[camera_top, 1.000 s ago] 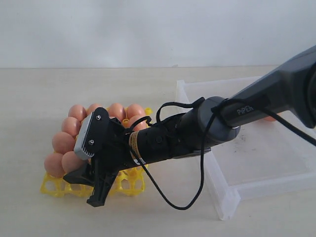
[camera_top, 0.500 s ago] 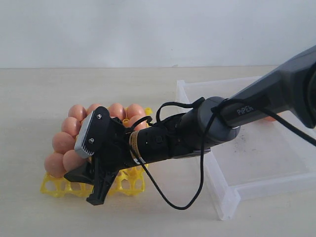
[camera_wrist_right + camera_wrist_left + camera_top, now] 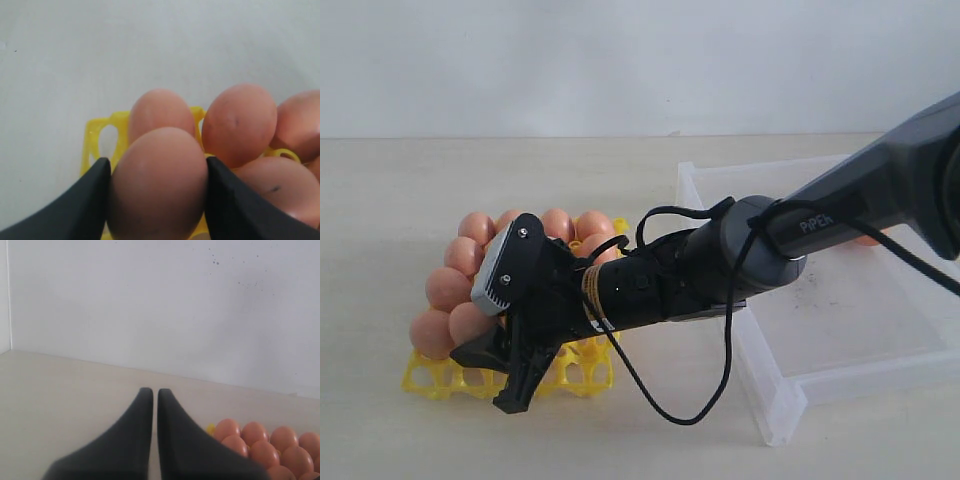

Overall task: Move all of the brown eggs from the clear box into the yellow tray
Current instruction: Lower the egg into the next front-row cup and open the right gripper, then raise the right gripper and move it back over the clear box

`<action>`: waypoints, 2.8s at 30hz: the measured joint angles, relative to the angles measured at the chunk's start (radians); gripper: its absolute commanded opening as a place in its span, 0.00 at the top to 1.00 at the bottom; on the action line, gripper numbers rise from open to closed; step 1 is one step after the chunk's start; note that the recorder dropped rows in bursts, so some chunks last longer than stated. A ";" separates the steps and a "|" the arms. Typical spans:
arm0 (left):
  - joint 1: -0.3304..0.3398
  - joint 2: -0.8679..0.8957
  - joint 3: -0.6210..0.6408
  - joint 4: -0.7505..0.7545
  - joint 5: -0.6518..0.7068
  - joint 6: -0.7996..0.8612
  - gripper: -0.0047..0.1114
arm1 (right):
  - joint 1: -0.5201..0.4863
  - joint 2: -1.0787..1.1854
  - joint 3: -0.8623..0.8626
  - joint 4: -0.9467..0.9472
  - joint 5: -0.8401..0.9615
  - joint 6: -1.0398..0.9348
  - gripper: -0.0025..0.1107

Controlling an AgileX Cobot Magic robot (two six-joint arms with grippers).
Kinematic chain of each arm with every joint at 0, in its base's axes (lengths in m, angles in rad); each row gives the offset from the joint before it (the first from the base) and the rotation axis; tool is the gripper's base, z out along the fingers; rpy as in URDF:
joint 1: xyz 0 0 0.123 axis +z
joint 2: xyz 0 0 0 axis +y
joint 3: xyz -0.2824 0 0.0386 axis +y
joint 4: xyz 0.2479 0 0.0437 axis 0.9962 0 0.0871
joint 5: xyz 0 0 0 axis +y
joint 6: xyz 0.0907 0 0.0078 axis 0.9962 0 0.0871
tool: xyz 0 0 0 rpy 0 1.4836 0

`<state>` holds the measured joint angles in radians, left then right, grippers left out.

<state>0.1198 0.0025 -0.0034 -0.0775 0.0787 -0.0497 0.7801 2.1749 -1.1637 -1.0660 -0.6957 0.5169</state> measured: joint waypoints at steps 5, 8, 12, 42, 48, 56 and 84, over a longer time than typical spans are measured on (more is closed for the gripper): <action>0.000 0.000 0.000 0.000 0.000 0.000 0.93 | 0.000 0.000 0.000 0.002 0.009 0.003 0.62; 0.000 0.000 0.000 0.000 0.000 0.000 0.93 | 0.000 0.000 0.000 0.009 0.024 0.005 0.62; 0.000 0.000 0.000 0.000 0.000 0.000 0.93 | 0.000 0.000 0.000 0.026 0.039 0.005 0.62; 0.000 0.000 0.000 0.000 0.000 0.000 0.93 | 0.000 -0.079 0.000 0.110 0.130 0.044 0.43; 0.000 0.000 0.000 0.000 0.000 0.000 0.93 | 0.000 -0.166 0.000 0.105 0.269 0.161 0.45; 0.000 0.000 0.000 0.000 0.000 0.000 0.93 | 0.000 -0.281 0.000 0.076 0.544 0.271 0.98; 0.000 0.000 0.000 0.000 0.000 0.000 0.93 | -0.564 -0.343 -0.156 0.813 1.406 -0.567 0.52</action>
<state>0.1198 0.0025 -0.0034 -0.0775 0.0787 -0.0497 0.2157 1.8317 -1.3202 -0.2525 0.7106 -0.0503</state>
